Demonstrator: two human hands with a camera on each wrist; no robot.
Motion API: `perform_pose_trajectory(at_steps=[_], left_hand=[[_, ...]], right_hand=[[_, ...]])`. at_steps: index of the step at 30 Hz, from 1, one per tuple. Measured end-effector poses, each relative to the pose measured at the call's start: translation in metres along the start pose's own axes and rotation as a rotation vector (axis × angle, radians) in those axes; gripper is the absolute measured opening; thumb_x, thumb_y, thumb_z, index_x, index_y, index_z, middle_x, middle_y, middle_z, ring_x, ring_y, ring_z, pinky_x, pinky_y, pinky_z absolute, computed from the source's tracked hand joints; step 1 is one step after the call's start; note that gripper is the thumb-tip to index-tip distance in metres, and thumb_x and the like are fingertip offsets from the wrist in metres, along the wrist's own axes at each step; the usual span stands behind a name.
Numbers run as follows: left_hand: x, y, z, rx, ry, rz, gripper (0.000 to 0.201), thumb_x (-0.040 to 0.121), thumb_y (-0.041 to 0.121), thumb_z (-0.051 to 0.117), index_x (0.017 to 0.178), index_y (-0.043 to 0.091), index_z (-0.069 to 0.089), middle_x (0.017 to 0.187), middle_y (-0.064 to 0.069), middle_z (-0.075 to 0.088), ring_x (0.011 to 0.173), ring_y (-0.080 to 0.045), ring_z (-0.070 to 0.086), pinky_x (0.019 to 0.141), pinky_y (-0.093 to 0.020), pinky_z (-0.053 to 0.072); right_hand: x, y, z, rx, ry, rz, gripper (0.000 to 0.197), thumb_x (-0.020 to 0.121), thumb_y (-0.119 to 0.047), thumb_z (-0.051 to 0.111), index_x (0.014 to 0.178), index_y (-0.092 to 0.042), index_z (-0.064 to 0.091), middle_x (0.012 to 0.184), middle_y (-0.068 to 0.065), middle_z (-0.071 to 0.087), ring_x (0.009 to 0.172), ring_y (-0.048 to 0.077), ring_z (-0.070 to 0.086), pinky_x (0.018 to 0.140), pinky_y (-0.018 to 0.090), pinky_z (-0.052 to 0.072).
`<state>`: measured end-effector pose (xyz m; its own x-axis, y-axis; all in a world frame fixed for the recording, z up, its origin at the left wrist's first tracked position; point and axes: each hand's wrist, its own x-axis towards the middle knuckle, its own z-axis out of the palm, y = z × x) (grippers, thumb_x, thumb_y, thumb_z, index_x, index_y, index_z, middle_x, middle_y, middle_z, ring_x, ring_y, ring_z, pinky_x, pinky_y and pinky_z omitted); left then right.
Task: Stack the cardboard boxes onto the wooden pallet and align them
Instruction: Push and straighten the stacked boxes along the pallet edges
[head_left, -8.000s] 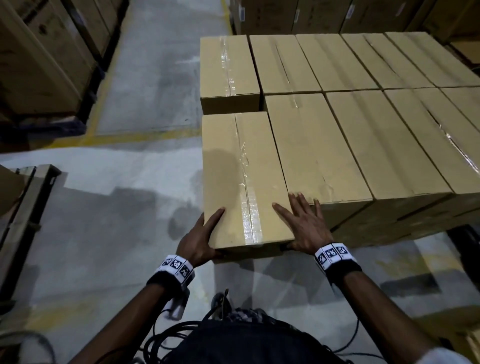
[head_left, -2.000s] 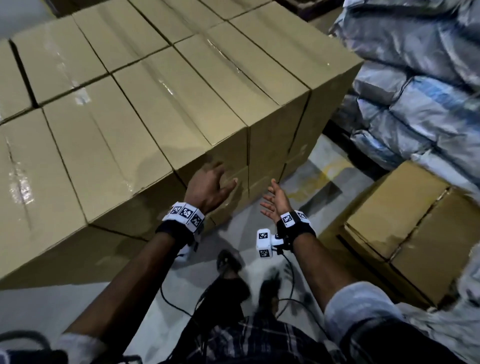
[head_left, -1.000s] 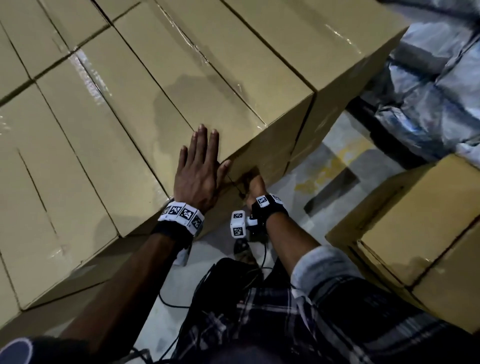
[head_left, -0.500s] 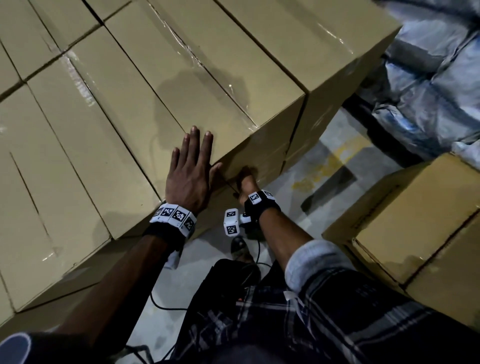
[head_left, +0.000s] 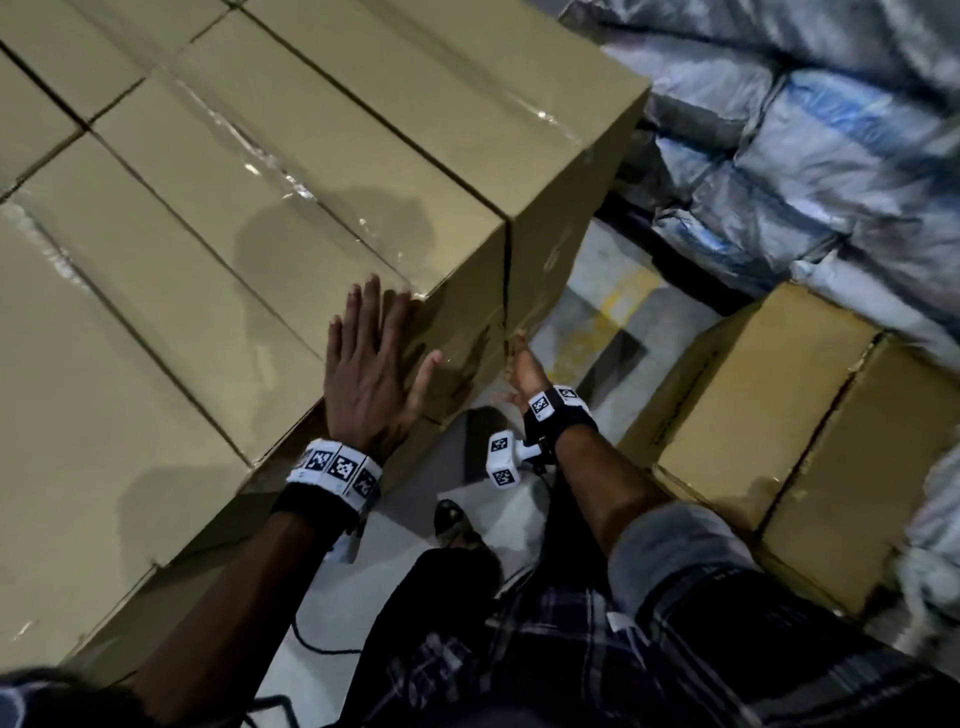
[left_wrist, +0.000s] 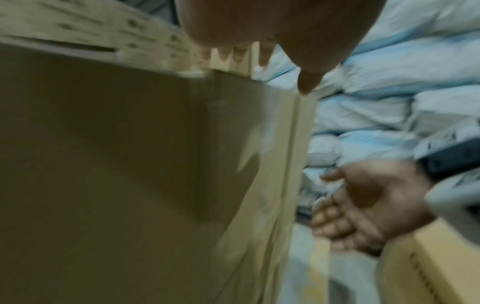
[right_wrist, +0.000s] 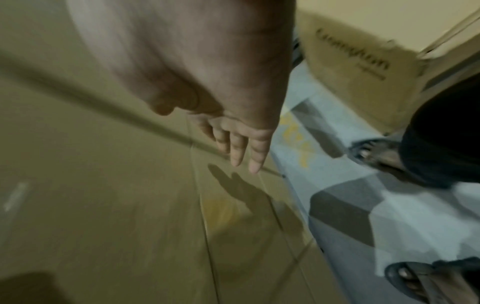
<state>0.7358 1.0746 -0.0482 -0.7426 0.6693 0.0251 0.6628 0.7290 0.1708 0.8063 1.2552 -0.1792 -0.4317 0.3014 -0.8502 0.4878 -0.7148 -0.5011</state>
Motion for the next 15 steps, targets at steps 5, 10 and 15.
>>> perform_pose_trajectory(at_steps=[5, 10, 15], left_hand=[[0.096, 0.069, 0.010, -0.032, 0.060, 0.062, 0.074, 0.104, 0.060, 0.040, 0.164, 0.021, 0.024, 0.174, -0.009, 0.006, 0.160, -0.028, 0.002, 0.129, -0.051, 0.008], [0.175, 0.100, 0.023, 0.012, -0.052, -0.075, 0.083, 0.101, 0.074, 0.026, 0.166, 0.022, 0.015, 0.174, -0.008, 0.004, 0.160, -0.029, 0.003, 0.128, -0.055, 0.009], [0.182, 0.098, 0.039, 0.129, -0.029, -0.092, 0.084, 0.103, 0.073, 0.028, 0.166, 0.020, 0.012, 0.173, -0.012, 0.008, 0.159, -0.035, 0.010, 0.125, -0.058, 0.018]], right_hand=[[0.047, -0.047, -0.049, 0.149, 0.044, -0.004, 0.069, 0.107, -0.060, 0.031, 0.162, -0.019, 0.030, 0.163, 0.007, 0.036, 0.147, 0.030, 0.039, 0.101, 0.043, 0.040], [0.090, -0.071, -0.052, -0.018, 0.011, -0.022, 0.061, 0.108, -0.045, 0.029, 0.155, -0.008, 0.037, 0.158, 0.016, 0.042, 0.143, 0.033, 0.044, 0.117, 0.050, 0.040], [0.115, -0.080, -0.032, 0.078, -0.123, 0.216, 0.083, 0.100, -0.072, 0.032, 0.154, -0.010, 0.043, 0.153, 0.024, 0.049, 0.138, 0.040, 0.050, 0.115, 0.055, 0.041]])
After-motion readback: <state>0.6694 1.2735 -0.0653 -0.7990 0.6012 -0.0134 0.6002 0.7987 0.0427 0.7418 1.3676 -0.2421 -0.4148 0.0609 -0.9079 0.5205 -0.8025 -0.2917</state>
